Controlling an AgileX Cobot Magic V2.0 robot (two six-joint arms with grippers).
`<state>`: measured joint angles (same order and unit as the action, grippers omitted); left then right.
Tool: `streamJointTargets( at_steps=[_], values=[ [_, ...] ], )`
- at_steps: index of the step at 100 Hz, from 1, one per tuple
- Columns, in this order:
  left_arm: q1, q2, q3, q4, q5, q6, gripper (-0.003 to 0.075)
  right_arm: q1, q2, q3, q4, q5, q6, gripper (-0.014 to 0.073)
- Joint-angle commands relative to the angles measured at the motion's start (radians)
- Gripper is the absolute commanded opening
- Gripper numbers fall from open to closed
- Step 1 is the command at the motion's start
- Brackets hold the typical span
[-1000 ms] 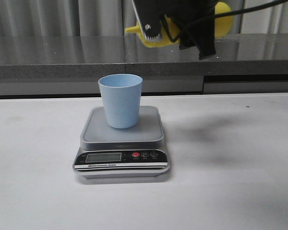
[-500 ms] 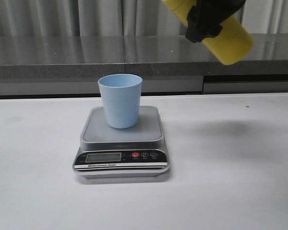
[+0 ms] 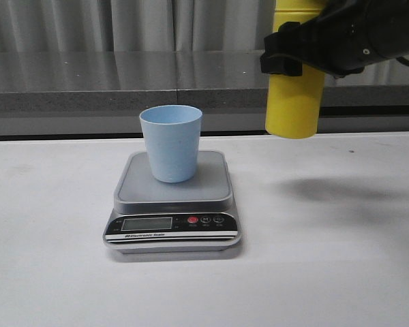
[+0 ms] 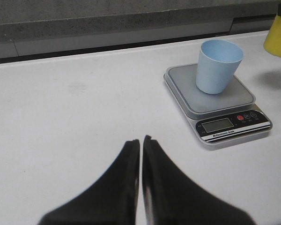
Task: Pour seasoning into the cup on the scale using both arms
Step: 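Turn the yellow bottle upright with the right gripper, then lower the bottle beside the scale and open the right gripper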
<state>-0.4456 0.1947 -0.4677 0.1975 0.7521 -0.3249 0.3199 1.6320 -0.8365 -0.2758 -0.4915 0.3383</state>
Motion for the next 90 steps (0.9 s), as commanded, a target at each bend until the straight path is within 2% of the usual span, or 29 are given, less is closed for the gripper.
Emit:
streamJointTargets(
  at_steps=[1, 47, 56, 72, 78, 90],
  values=[
    [0.003, 0.012, -0.024, 0.009, -0.068, -0.004, 0.0010, -0.010, -0.015, 0.013, 0.074, -0.175, -0.056, 0.0264],
    [0.003, 0.012, -0.024, 0.009, -0.068, -0.004, 0.0010, -0.010, 0.189, 0.020, 0.089, -0.334, -0.087, 0.0281],
    [0.003, 0.012, -0.024, 0.009, -0.068, -0.004, 0.0010, -0.010, 0.205, 0.020, 0.089, -0.342, -0.088, 0.0372],
    [0.003, 0.012, -0.024, 0.009, -0.068, -0.004, 0.0010, -0.010, 0.211, 0.020, 0.095, -0.342, -0.088, 0.0673],
    [0.003, 0.012, -0.024, 0.009, -0.068, -0.004, 0.0010, -0.010, 0.211, 0.020, 0.101, -0.342, -0.089, 0.0643],
    [0.003, 0.012, -0.024, 0.009, -0.068, -0.004, 0.0010, -0.010, 0.211, 0.020, 0.103, -0.343, -0.089, 0.0646]
  ],
)
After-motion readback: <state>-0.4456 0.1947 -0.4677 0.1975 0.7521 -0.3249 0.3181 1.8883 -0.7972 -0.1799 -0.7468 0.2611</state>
